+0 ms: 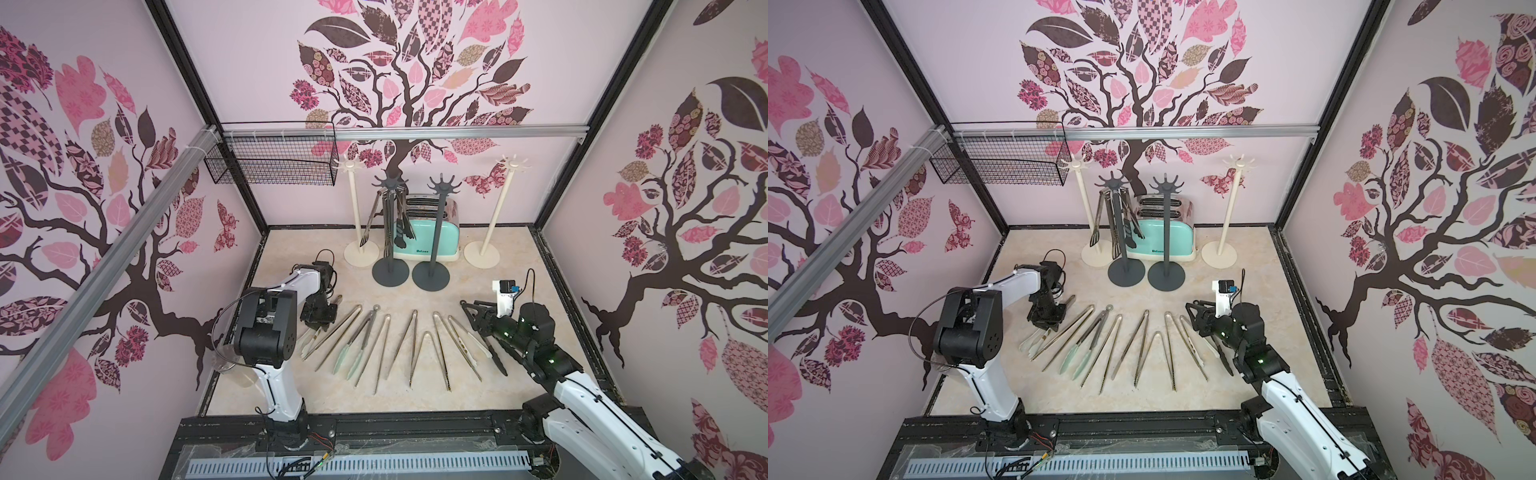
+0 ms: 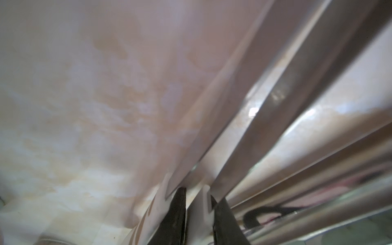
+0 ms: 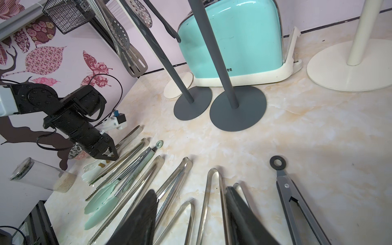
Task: Hang food tongs on kitchen utensil racks
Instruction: Pick up the food tongs from the center of the board.
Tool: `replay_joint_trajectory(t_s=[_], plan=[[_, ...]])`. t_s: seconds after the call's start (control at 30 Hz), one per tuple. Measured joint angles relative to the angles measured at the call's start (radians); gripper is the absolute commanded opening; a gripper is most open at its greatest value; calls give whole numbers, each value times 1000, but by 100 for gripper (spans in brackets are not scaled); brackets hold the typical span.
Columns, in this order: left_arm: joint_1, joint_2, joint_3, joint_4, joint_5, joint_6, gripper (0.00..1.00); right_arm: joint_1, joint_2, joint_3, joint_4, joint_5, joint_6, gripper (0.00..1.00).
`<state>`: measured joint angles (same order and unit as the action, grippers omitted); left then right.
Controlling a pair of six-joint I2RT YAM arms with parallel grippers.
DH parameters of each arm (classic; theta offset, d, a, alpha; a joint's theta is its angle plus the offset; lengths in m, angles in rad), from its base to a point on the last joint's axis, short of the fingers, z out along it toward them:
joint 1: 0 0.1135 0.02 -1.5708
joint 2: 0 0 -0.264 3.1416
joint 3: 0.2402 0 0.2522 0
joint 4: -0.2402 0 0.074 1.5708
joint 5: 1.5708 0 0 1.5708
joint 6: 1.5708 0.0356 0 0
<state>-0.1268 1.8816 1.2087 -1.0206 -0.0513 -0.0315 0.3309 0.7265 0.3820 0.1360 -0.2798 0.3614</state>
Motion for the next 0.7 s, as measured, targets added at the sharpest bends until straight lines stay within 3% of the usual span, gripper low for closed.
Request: replay_joint_trajectory(t_s=[0.43, 0.7], plan=[[-12, 25, 38, -19, -45, 9, 1, 0, 0, 0, 0, 7, -7, 55], [-11, 27, 100, -8, -83, 9, 0, 0, 18, 0, -2, 10, -23, 55]])
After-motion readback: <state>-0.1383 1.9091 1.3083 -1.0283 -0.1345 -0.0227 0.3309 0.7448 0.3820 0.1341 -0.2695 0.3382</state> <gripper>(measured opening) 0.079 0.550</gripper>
